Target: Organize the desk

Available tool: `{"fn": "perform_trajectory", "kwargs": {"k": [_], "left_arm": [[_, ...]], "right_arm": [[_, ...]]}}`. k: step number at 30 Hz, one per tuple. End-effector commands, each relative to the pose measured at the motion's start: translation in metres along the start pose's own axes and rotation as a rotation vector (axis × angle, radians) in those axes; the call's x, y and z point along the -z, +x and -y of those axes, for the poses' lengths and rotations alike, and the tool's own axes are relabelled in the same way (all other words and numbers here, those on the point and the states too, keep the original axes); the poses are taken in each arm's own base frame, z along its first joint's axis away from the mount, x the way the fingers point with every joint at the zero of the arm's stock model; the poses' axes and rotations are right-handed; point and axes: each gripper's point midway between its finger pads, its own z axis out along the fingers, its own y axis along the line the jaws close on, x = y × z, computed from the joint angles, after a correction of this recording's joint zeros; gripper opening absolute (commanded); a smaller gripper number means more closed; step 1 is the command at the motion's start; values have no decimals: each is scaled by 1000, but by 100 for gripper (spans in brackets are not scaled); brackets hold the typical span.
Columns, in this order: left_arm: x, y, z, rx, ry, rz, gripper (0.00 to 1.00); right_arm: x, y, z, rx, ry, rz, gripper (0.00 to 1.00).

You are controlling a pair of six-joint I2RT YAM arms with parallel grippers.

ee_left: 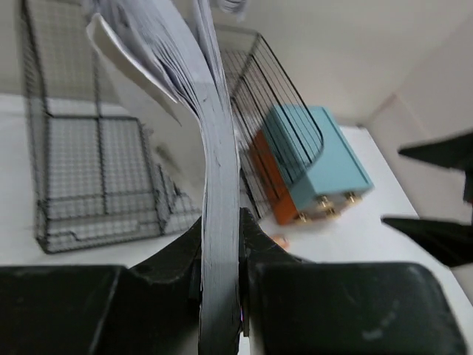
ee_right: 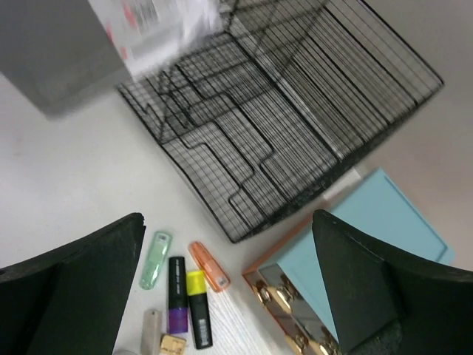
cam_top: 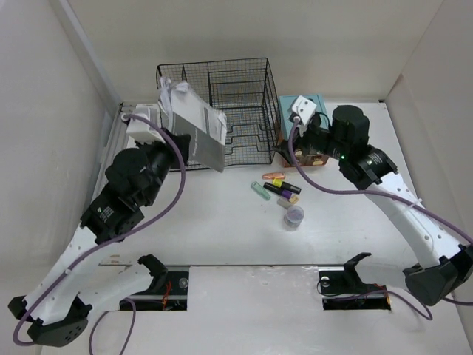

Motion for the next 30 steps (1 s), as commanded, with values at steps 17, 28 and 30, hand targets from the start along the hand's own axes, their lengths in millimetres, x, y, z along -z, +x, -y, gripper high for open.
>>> {"fn": "perform_trajectory", "kwargs": {"k": [17,28,30], "left_arm": [[-127,-129,-18,-323,-406,209,0],[-208,-88,-74,-302,-377,76,0],[-215,-75,-82,-276,-337,48,0]], "right_arm": [[35,5,39,-93,67,75,100],[41,10,44,-99,74,74,100],[42,12,48,-101,84,71,100]]}}
